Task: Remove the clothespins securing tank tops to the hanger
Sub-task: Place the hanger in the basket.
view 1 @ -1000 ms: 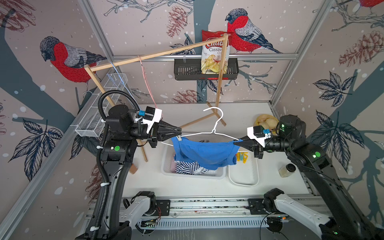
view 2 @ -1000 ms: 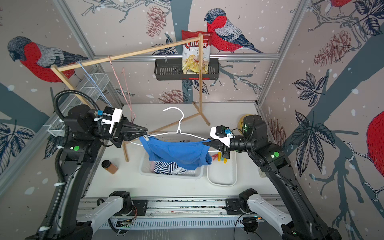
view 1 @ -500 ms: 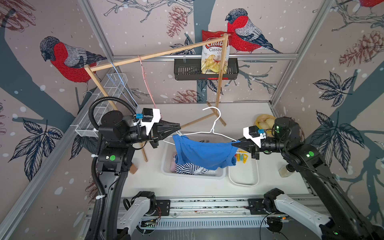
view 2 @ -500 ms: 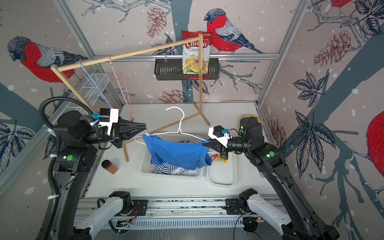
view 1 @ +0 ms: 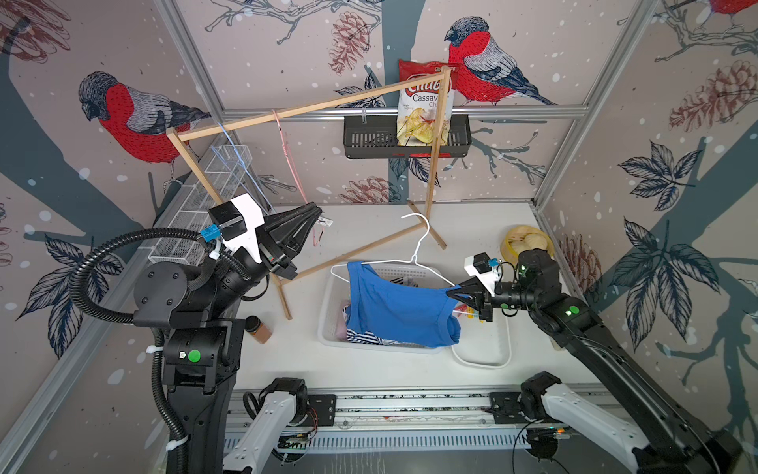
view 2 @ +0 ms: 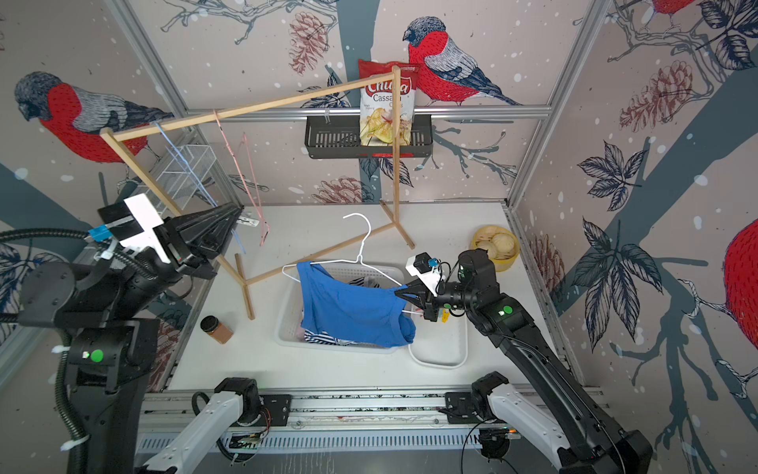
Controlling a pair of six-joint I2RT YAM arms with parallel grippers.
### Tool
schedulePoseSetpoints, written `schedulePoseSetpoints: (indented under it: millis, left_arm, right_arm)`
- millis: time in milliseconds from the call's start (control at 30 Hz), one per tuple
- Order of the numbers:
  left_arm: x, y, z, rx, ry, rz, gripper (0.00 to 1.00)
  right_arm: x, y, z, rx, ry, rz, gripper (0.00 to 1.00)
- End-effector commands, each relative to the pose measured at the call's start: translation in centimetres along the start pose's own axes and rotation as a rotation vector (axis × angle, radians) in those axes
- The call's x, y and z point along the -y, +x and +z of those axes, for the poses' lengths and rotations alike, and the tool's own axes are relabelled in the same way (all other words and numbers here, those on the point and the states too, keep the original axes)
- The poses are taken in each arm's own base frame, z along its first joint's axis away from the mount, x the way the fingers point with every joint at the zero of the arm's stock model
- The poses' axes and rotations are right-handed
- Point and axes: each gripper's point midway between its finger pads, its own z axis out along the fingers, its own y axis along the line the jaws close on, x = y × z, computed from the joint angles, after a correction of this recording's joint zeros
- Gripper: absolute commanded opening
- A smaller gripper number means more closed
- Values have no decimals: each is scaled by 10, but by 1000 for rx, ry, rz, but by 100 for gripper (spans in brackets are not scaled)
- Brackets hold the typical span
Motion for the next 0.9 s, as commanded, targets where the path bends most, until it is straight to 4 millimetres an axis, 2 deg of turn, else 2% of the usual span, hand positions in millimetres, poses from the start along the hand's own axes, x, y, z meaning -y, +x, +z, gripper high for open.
schedulePoseSetpoints:
  millis: [0,133,267,367,433,533,567,633,667,700,800,867]
  left_arm:
    - [9,-13,1,50,62,-25,0]
    - [13,-3,6,54,129,-97,0]
    - [13,14,10,52,160,-186,0]
    - [14,29,11,40,171,-233,0]
    - [16,35,10,31,172,-248,0]
    - [18,39,7,31,167,-263,0]
    - [19,40,6,31,168,-264,0]
    - [21,41,4,33,173,-271,0]
    - [22,42,4,35,178,-275,0]
    - [24,43,4,35,188,-284,0]
    - [24,48,6,27,199,-310,0]
    - [25,52,7,22,212,-324,0]
  right_arm:
    - [8,-10,7,69,8,45,0]
    - [17,4,18,74,22,115,0]
    - [23,22,32,22,8,219,7]
    - [27,40,44,-41,-1,293,9]
    - [38,53,47,-91,54,333,10]
    - [46,64,46,-123,117,363,25]
    - [47,63,46,-120,128,364,34]
    - [48,59,42,-106,148,362,43]
    - [47,58,40,-101,151,360,52]
    - [46,55,37,-95,163,352,65]
    - [46,45,28,-71,202,335,72]
    - [46,34,20,-51,237,319,85]
